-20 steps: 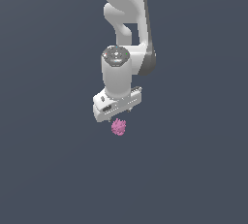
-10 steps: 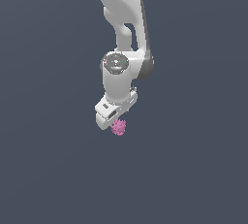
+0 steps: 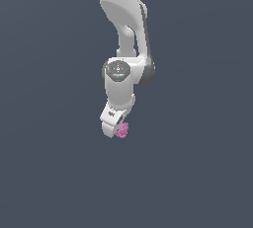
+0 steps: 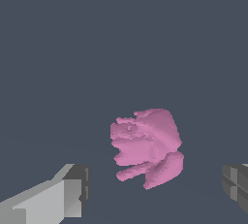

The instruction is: Pick up the object and move it to a goal position.

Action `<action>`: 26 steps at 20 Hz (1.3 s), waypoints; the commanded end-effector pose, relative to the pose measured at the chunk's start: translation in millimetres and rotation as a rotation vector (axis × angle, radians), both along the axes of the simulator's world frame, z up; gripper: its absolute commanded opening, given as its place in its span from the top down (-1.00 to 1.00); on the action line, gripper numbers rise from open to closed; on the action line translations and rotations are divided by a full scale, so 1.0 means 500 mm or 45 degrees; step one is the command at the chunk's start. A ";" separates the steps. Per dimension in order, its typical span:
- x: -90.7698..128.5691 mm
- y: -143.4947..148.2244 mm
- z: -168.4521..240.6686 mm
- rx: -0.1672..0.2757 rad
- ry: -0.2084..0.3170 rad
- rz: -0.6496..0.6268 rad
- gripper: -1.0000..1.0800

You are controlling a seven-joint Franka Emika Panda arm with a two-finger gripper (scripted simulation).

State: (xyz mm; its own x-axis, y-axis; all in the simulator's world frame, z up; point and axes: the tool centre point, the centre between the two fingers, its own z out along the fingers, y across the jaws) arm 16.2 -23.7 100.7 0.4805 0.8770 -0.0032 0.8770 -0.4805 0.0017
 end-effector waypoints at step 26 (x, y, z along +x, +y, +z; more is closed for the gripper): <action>-0.001 0.000 -0.106 0.005 0.000 0.196 -0.92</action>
